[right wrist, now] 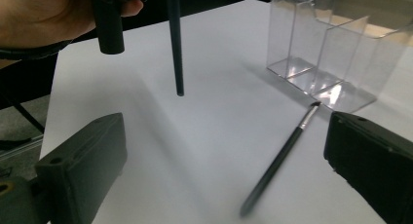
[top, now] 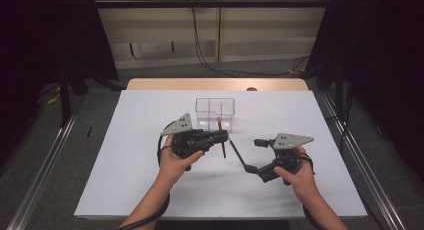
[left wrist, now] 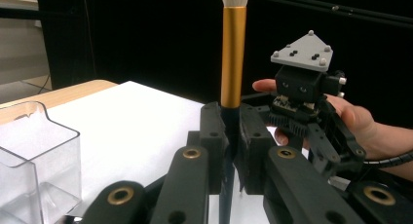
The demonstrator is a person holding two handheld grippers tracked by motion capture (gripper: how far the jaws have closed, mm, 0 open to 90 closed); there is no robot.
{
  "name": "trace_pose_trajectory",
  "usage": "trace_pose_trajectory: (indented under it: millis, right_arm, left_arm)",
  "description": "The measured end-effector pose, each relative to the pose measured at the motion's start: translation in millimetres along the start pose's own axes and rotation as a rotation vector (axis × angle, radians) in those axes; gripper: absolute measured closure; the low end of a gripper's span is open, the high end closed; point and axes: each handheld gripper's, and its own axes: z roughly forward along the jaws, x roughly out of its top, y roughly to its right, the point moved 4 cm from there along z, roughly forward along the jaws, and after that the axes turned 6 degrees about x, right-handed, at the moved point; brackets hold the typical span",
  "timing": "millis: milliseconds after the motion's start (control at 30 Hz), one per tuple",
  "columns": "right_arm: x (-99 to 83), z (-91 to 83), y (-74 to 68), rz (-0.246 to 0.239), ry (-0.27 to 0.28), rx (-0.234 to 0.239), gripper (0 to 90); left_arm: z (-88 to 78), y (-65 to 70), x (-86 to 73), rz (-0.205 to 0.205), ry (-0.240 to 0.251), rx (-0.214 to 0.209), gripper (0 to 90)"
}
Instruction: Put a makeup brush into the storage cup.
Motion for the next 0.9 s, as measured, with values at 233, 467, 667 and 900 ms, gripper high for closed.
trace_pose_trajectory:
  millis: [233, 467, 667, 900]
  right_arm:
    - [-7.5, -17.5, 6.4, 0.015, 0.013, -0.026, 1.0]
    - [-12.1, -27.7, 9.2, 0.023, 0.027, -0.045, 1.1]
    - [-15.4, -33.8, 9.5, 0.028, 0.033, -0.056, 1.2]
    - [-19.2, -44.1, 11.7, 0.030, 0.039, -0.078, 1.6]
  left_arm:
    - [-0.3, -2.6, -3.5, -0.007, -0.004, 0.015, 83.4]
    - [-2.5, -3.6, -3.4, -0.002, -0.005, 0.027, 83.4]
    - [-5.6, -5.9, -2.6, -0.006, -0.003, 0.038, 83.4]
    - [-7.5, -7.7, -2.1, -0.003, 0.003, 0.049, 83.4]
